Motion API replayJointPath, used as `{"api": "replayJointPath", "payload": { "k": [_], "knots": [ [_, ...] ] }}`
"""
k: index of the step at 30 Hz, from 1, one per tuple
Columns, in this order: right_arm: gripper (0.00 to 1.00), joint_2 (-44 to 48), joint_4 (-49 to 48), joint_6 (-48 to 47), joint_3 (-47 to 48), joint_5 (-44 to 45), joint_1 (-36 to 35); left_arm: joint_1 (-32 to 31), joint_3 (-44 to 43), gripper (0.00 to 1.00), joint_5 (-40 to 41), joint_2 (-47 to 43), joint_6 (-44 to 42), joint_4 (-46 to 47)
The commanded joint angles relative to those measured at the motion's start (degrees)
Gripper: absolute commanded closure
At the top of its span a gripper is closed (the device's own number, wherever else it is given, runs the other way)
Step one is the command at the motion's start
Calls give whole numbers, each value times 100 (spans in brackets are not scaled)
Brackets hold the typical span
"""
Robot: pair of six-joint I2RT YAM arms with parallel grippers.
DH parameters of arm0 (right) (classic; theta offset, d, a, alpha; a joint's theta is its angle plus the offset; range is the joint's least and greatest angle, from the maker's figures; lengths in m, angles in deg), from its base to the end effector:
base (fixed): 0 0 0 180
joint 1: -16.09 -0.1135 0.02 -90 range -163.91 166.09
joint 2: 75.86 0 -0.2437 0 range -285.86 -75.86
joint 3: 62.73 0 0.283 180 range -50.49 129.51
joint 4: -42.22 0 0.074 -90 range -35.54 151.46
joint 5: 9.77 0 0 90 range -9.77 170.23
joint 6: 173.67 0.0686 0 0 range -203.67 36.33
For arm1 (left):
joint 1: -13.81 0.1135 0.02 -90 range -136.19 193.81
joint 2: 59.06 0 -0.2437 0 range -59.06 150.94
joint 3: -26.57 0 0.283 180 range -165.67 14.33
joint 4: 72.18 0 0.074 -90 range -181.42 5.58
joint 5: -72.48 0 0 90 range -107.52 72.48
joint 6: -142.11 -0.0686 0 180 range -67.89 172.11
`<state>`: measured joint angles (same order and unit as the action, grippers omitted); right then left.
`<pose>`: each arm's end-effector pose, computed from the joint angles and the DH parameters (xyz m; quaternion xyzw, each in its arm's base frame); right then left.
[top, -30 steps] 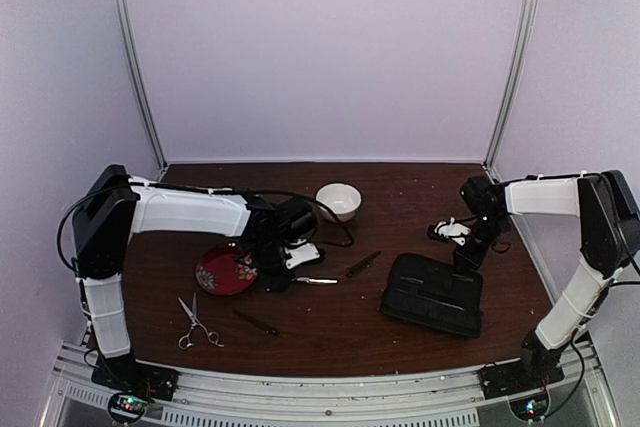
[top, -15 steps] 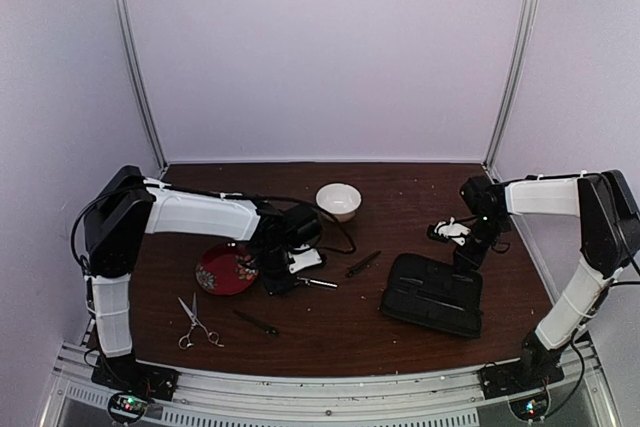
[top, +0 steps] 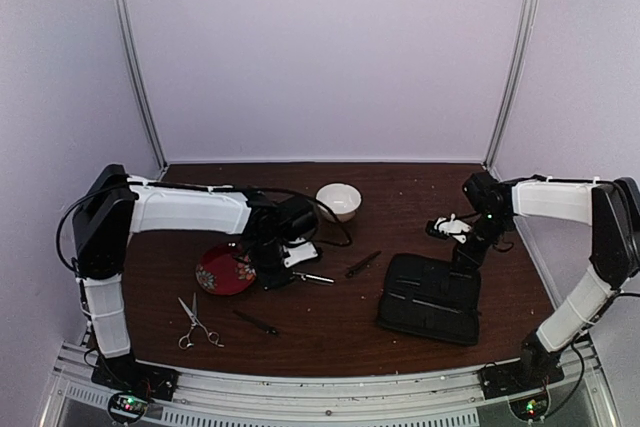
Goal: Sort the hair-cutting tools
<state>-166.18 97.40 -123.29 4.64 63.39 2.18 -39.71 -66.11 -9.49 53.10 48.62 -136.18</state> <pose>0.2968 0.0940 0.1102 -0.4566 0.8717 0.1192 0.1321 0.2425 -0.3118 0.1038 0.4718 0.8771 0.0394 0.0810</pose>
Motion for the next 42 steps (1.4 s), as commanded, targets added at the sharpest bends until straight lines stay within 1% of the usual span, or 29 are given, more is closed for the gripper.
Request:
{"api": "replayJointPath", "payload": {
  "k": [1, 6, 9, 12, 15, 20, 25, 31, 36, 42],
  "knots": [
    [100, 358, 183, -51, -82, -275, -247, -40, -332, 100, -166, -620, 204, -210],
    [100, 400, 202, 46, 0, -355, -530, -337, -638, 100, -231, -748, 317, -428],
    [100, 297, 288, 210, 140, -516, -670, -700, -941, 100, -153, -739, 392, -678],
    [100, 251, 293, 393, 205, -475, -906, -1059, -1169, 100, -149, -727, 503, -851],
    [100, 243, 274, 588, 253, -359, -1071, -1356, -1300, 100, -288, -641, 589, -1003],
    [100, 346, 207, 756, 339, -328, -1109, -1618, -1475, 100, -454, -366, 789, -1107],
    [100, 431, 154, 916, 349, -183, -1113, -1751, -1887, 100, -575, 144, 1079, -1105],
    [100, 553, 88, 1070, 381, 39, -1109, -1811, -2263, 100, -715, 684, 1117, -1140],
    [100, 694, 4, 1220, 424, 162, -1105, -1812, -2427, 100, -586, 948, 1037, -1174],
    [100, 753, -7, 1293, 522, 130, -1107, -1811, -2920, 100, -462, 1441, 1043, -1317]
  ]
}}
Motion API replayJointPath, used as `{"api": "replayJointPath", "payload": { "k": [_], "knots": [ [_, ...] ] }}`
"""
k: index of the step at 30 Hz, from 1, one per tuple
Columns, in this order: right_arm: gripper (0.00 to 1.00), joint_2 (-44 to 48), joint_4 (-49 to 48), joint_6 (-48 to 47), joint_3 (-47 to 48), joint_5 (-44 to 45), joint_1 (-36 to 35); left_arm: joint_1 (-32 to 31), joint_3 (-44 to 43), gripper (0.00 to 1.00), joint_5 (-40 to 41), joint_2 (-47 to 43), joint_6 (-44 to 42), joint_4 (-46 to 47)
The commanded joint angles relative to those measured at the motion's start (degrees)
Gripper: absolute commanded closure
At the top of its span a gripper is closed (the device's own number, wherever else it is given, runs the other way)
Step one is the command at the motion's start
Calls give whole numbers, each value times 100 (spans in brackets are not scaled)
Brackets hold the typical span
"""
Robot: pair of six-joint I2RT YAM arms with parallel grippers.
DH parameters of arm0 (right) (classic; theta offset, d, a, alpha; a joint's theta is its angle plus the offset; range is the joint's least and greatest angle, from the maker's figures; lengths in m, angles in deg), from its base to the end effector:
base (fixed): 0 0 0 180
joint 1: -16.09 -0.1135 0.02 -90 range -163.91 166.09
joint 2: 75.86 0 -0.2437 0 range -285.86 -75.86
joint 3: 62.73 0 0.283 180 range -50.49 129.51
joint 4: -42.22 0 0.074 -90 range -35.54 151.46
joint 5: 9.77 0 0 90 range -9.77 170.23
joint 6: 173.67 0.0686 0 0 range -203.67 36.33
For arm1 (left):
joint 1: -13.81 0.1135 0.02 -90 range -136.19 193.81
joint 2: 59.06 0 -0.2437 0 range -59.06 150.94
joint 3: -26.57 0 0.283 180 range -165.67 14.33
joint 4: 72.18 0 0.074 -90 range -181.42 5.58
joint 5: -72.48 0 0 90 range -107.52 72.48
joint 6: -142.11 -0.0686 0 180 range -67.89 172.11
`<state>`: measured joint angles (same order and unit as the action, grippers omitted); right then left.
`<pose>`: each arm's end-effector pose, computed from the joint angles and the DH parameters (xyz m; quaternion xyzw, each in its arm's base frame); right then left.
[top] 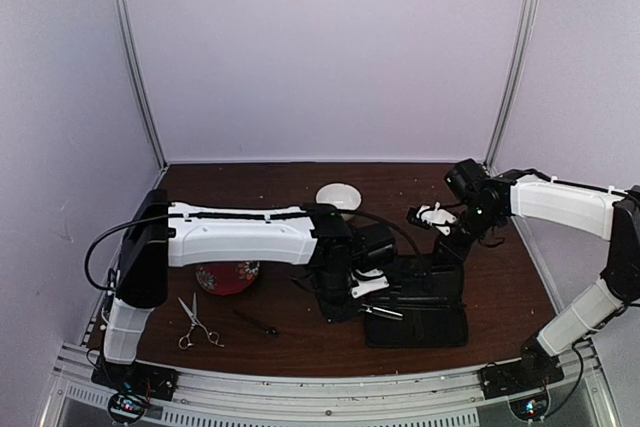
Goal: Sort the hair-cutting tools
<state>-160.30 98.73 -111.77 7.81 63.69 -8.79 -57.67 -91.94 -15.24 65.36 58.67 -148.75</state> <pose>0.2802 0.1515 0.1564 -0.4569 0.8619 0.1370 0.1723 0.1480 -0.4333 0.1441 0.5343 0.8425 -0.0259 0.0634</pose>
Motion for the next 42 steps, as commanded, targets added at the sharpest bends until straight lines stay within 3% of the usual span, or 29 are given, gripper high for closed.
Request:
{"api": "replayJointPath", "payload": {
  "k": [1, 8, 21, 31, 42],
  "knots": [
    [100, 158, -138, 161, 223, 98, -6, -15, -420, 100, 144, 300, 32, -92],
    [100, 138, -223, 262, 274, 270, -8, -15, -1031, 100, 353, 901, 197, -634],
    [100, 165, -314, 380, 330, 326, -8, -15, -1316, 100, 195, 1233, 374, -720],
    [100, 243, -391, 504, 324, 343, -8, -15, -2056, 100, 118, 1706, 525, -1047],
    [100, 196, -439, 607, 346, 397, -8, -15, -2838, 100, -472, 2137, 589, -1140]
  ]
}}
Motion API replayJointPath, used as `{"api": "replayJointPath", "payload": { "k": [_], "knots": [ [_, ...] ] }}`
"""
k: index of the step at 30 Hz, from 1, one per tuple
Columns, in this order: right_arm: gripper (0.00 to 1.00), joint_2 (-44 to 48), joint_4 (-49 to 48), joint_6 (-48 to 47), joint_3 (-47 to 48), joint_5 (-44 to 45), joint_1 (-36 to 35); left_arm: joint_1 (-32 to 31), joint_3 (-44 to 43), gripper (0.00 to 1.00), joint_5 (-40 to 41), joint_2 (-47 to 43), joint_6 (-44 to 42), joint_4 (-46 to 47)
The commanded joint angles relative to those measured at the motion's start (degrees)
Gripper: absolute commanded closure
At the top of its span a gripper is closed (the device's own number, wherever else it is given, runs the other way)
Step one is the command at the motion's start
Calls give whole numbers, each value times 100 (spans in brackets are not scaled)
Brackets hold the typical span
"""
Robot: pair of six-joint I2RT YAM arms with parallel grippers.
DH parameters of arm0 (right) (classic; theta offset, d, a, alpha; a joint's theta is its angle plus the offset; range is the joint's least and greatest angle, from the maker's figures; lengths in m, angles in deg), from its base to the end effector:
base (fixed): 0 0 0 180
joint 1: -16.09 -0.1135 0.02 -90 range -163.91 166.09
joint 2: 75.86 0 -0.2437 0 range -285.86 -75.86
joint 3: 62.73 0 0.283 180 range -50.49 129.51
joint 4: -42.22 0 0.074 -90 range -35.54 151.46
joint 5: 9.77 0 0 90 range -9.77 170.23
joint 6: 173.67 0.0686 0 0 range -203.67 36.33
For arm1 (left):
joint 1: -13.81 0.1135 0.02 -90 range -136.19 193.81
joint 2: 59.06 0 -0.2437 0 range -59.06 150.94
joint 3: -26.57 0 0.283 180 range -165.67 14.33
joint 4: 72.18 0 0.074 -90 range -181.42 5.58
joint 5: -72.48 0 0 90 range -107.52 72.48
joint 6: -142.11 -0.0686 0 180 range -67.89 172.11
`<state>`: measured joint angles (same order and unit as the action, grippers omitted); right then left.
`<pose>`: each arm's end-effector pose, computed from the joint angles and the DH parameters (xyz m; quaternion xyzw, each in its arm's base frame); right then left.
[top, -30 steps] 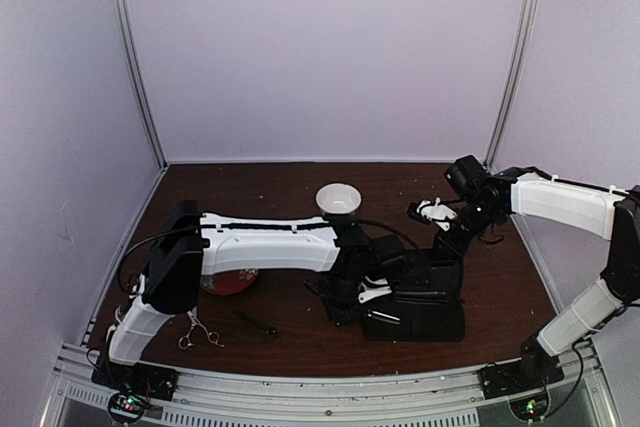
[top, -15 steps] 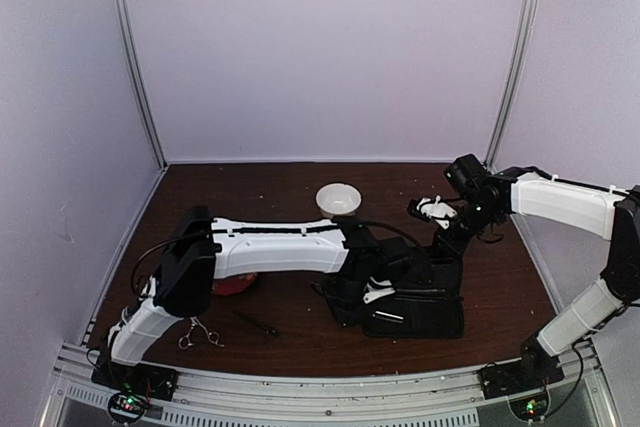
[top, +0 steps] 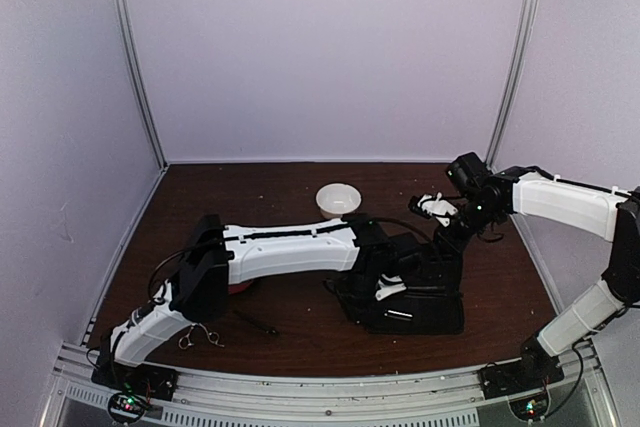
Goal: Sort the hair-cutting tools
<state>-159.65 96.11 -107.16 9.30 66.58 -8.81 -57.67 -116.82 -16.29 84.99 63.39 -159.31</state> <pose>0.2913 0.1531 0.1699 -0.4206 0.8750 0.1187 0.2080 0.1620 -0.4791 0.1108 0.5012 0.8650 -0.0047 0.0216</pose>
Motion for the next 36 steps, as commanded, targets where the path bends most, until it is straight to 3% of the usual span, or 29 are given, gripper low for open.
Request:
{"api": "replayJointPath", "payload": {
  "k": [1, 8, 23, 29, 36],
  "knots": [
    [100, 139, -181, 155, 193, 110, -1, -15, -444, 100, -425, 218, 142, -72],
    [100, 203, -174, 194, 154, 35, 3, -6, -894, 100, -885, 516, 337, 227],
    [100, 137, -101, 122, 181, -64, 115, 93, -750, 100, -1373, 551, 902, 912],
    [70, 556, 501, -196, 375, -156, 502, 126, -544, 100, -1337, 447, 915, 902],
    [57, 1281, 1217, -602, 137, 222, 729, 126, -229, 100, -1167, 276, 855, 889]
  ]
}}
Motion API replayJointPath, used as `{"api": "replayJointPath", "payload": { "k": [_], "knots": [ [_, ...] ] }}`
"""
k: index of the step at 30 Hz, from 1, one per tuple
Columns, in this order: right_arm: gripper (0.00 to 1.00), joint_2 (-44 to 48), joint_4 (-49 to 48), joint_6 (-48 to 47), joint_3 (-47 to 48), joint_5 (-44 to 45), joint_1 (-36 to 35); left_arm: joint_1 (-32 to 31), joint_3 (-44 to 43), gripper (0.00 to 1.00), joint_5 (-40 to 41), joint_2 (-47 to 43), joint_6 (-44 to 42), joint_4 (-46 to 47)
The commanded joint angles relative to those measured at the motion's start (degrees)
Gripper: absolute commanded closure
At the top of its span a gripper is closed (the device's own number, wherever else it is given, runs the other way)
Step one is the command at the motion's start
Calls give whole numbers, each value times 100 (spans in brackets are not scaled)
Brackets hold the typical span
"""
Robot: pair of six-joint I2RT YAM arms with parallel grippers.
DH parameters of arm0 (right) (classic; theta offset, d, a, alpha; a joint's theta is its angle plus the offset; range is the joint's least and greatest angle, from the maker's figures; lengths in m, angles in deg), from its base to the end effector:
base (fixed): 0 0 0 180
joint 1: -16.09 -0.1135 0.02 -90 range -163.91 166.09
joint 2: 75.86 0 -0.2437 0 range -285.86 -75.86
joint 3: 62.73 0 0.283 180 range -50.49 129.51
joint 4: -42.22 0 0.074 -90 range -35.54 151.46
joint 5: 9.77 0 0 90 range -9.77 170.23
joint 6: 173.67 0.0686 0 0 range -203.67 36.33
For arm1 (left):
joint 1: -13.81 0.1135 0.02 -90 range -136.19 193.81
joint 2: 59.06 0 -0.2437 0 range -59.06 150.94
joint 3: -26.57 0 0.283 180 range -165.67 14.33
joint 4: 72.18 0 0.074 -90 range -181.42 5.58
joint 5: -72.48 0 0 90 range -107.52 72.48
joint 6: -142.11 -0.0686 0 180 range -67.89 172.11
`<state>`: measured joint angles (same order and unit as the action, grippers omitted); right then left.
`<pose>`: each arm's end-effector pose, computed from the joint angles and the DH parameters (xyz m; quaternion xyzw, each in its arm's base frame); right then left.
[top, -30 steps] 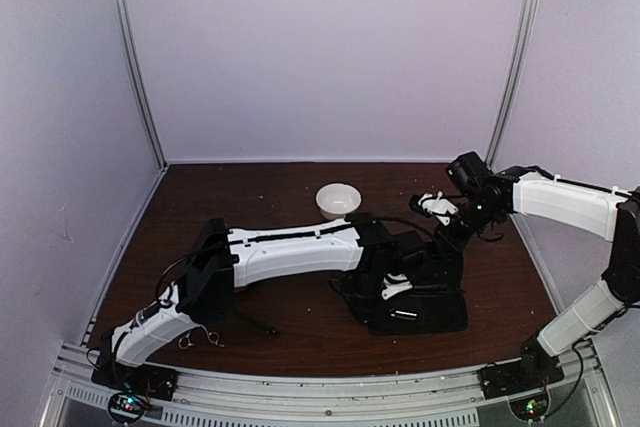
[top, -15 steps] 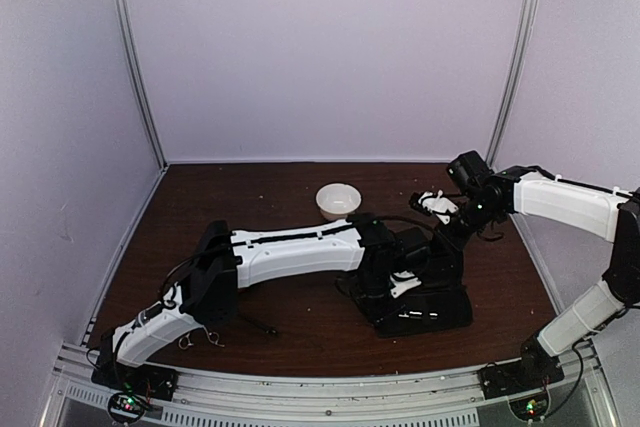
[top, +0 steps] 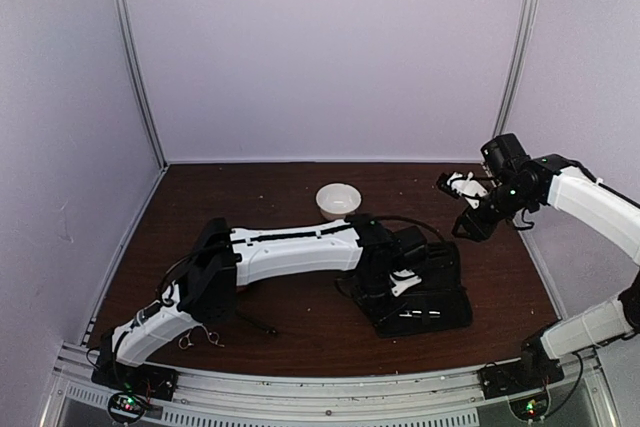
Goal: Sort the hair-cutting tools
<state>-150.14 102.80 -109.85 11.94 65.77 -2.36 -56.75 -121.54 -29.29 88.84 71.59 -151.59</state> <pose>0.2856 0.1133 0.2282 -0.3940 0.8746 0.1041 0.2628 0.1652 -0.5100 0.1054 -0.4357 -0.8894 0.1384 0.0060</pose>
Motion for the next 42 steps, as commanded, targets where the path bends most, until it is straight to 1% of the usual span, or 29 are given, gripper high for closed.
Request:
{"api": "replayJointPath", "payload": {
  "k": [1, 5, 9, 13, 17, 23, 27, 34, 41, 42],
  "knots": [
    [56, 395, 598, -421, -271, 416, 118, 34, 245, 100, 172, -115, 11, 91],
    [55, 466, 773, -789, -859, 710, 365, 43, 246, 100, 339, -158, -73, -32],
    [55, 305, 634, -968, -1392, 955, 560, 54, 220, 100, 412, -173, -122, -163],
    [56, -27, 639, -1104, -1577, 955, 638, 52, 212, 100, 409, -182, -176, -252],
    [59, -216, 488, -1333, -1697, 941, 642, 53, 193, 100, 341, -207, -191, -341],
    [65, -438, 575, -1557, -1793, 499, 603, 57, 151, 100, -6, -349, -100, -337],
    [69, -594, 584, -1629, -1769, 128, 468, 65, 126, 100, -43, -355, -98, -281],
    [75, -1108, 516, -1355, -1572, -349, 50, 61, 61, 100, -122, -266, -32, -249],
    [77, -1174, 465, -1160, -1512, -906, -290, 52, 82, 100, -321, -243, -58, 184],
    [77, -1168, 450, -1136, -1498, -976, -304, 52, 82, 97, -367, -244, -115, 252]
  ]
}}
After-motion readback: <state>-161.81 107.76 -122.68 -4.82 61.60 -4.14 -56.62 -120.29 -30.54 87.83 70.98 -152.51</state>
